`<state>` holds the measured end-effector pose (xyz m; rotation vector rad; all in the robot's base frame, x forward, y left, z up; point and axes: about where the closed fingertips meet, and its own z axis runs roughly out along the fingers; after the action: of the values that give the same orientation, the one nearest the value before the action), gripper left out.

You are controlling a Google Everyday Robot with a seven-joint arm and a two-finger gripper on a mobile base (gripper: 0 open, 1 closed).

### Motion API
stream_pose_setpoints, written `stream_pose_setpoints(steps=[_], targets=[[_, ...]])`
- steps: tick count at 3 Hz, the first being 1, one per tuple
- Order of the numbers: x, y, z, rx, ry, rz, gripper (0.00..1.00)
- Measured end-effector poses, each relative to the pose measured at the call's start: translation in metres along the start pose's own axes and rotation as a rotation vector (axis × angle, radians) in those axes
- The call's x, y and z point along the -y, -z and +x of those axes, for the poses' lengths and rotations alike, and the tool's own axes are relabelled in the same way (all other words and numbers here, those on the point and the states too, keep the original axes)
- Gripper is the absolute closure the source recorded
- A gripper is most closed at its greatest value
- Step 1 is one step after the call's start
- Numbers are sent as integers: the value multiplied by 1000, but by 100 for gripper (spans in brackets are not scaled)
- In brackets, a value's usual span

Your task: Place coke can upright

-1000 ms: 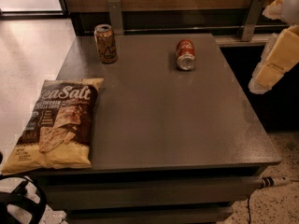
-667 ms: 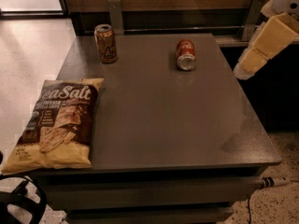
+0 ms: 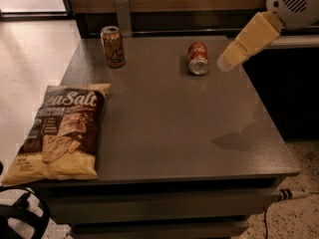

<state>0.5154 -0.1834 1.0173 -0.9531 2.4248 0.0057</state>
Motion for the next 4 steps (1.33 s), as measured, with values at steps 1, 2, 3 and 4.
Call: stream_pose_setpoints(steps=[1,2,3,4], targets=[[16,-20,0,-3,-151,68,0],[40,-36,2,23,-352,105,0],[67,-47,-2,28,-495,110,0],[94,-53,-13,31,-562,102,0]])
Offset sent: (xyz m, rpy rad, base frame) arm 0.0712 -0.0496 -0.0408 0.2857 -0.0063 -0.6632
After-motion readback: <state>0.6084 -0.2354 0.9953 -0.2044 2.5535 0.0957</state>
